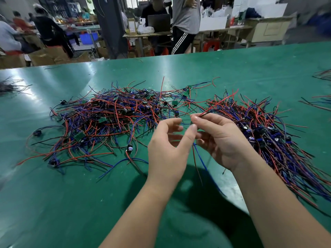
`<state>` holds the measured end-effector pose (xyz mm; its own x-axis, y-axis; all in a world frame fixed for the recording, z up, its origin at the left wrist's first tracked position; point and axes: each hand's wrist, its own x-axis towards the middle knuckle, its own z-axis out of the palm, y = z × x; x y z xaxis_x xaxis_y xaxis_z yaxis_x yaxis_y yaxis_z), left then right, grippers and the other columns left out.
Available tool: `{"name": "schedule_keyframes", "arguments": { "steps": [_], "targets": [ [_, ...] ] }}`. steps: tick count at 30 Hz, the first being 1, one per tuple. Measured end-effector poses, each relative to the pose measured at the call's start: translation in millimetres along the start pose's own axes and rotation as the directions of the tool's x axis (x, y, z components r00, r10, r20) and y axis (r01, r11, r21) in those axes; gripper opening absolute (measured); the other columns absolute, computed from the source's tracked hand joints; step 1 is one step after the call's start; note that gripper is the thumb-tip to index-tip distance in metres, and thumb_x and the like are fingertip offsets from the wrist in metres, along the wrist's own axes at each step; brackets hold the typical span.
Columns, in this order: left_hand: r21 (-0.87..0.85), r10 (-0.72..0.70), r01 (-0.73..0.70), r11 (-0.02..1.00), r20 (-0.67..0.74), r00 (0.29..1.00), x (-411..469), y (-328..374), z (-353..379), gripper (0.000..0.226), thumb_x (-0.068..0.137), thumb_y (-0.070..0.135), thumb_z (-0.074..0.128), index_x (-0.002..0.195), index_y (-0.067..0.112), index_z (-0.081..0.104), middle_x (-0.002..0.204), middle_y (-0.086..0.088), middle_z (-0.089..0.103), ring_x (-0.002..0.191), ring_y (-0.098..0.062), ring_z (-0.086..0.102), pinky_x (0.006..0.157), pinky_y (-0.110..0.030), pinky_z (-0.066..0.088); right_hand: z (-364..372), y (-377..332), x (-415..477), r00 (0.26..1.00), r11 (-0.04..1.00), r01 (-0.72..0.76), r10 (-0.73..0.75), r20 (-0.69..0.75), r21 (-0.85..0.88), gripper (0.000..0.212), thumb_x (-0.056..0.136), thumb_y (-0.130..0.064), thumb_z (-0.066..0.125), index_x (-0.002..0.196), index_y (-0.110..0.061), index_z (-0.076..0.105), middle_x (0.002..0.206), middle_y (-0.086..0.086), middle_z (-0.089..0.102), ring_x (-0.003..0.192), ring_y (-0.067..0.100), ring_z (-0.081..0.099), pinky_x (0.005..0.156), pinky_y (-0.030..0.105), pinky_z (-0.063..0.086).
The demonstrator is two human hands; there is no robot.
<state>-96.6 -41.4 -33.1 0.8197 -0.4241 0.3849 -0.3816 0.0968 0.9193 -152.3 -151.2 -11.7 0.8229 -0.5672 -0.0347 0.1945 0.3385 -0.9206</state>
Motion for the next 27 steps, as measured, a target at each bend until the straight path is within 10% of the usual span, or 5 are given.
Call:
{"name": "schedule_keyframes", "arguments": {
  "steps": [3, 8, 13, 27],
  "targets": [
    [-0.228, -0.211, 0.236, 0.945, 0.129, 0.969, 4, 0, 2, 0.038, 0.072, 0.031, 0.073, 0.103, 0.010, 0.063, 0.083, -0.007, 0.071, 0.065, -0.014, 0.068, 0.065, -0.028, 0.056, 0, 2, 1, 1.000, 0.997, 0.025, -0.026, -0.010, -0.074, 0.008, 0.056, -0.026, 0.074, 0.060, -0.019, 0.073, 0.058, -0.005, 0.065, 0.050, 0.005, 0.058, 0.048, 0.015, 0.039],
    [-0.207, -0.166, 0.210, 0.955, 0.211, 0.963, 3, 1, 1, 0.009, 0.090, 0.008, 0.062, 0.095, 0.015, 0.067, 0.077, -0.001, 0.073, 0.062, -0.016, 0.070, 0.056, -0.026, 0.056, -2, 1, 3, 0.998, 0.996, 0.056, -0.059, -0.039, -0.066, 0.016, 0.054, -0.023, 0.076, 0.052, -0.013, 0.063, 0.052, 0.000, 0.059, 0.045, 0.007, 0.049, 0.042, 0.014, 0.036],
    [-0.235, -0.326, 0.437, 0.868, 0.395, 0.859, 8, 7, -5, 0.018, 0.094, 0.015, 0.056, 0.082, 0.011, 0.069, 0.072, -0.003, 0.072, 0.058, -0.016, 0.068, 0.054, -0.024, 0.056, -6, -3, 2, 0.999, 0.992, -0.012, 0.008, -0.032, -0.129, 0.023, 0.054, -0.023, 0.076, 0.053, -0.015, 0.055, 0.051, 0.001, 0.054, 0.038, 0.006, 0.042, 0.043, 0.016, 0.037],
    [-0.159, -0.337, 0.497, 0.853, 0.560, 0.757, 11, 9, -22, 0.020, 0.062, 0.030, 0.074, 0.067, 0.013, 0.063, 0.062, -0.003, 0.065, 0.055, -0.014, 0.064, 0.060, -0.026, 0.055, -8, -13, -1, 0.990, 0.995, 0.068, -0.076, -0.120, -0.073, 0.021, 0.061, -0.022, 0.071, 0.062, -0.012, 0.053, 0.045, -0.003, 0.054, 0.035, 0.003, 0.047, 0.032, 0.011, 0.032]
  ]
}}
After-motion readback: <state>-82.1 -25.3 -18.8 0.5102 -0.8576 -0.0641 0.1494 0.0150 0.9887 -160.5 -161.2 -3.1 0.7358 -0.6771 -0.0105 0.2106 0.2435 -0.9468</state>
